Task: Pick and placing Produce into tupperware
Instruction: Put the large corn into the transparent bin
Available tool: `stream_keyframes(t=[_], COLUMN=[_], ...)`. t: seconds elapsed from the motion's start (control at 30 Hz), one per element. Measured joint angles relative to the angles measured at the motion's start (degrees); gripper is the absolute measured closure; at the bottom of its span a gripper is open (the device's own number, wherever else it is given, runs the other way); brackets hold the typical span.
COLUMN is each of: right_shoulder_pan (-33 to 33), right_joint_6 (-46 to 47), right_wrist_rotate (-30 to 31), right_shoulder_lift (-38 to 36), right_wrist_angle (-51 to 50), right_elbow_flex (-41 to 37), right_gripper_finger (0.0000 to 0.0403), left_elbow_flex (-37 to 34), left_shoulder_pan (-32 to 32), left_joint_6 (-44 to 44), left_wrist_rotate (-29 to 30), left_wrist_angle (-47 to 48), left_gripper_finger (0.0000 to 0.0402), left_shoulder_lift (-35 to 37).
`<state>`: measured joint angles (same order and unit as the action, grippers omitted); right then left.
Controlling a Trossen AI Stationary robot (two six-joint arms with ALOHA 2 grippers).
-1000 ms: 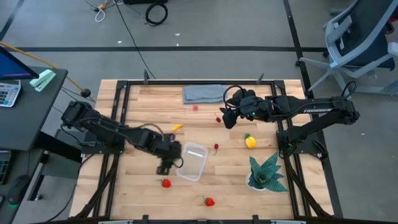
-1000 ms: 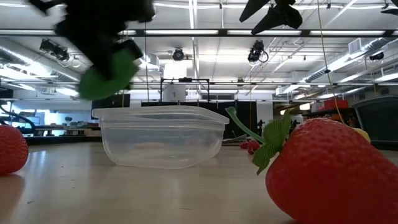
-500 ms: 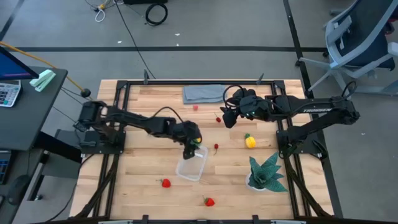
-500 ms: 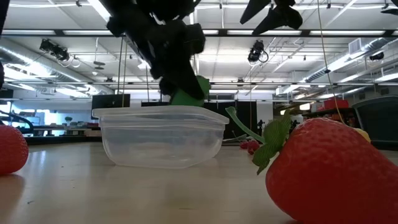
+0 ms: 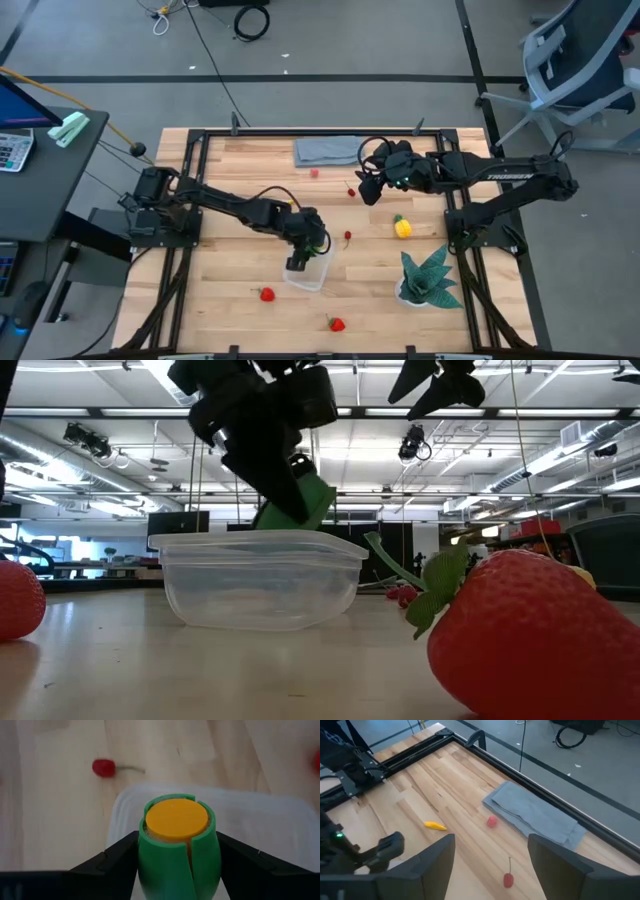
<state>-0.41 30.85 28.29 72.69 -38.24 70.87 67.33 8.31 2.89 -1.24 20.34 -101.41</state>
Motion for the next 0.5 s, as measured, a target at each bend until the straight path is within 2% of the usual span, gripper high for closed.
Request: stream_keyframes(t=[0.27,0.5], right_shoulder_pan=[-0.35,-0.35], right_joint_6=[-0.55,-0.57], right_wrist_rotate=[-0.09,-0.11], right_shoulder_lift=[0.00,0.00], right_wrist_angle=[0.00,0.05], right_elbow_flex=[0.00,0.00], right_gripper_finger=[0.0142,0.0142], left_elbow_flex=[0.24,0.23], left_shoulder_pan=[-0.10,-0.15], left_joint_6=[4.27,4.20], left_wrist_rotate=[0.15,0.13], left_wrist_angle=[3.13,3.15], left_gripper_finger=[0.0166,0.0147], left_shoulder_lift=[-2.96,-4.59])
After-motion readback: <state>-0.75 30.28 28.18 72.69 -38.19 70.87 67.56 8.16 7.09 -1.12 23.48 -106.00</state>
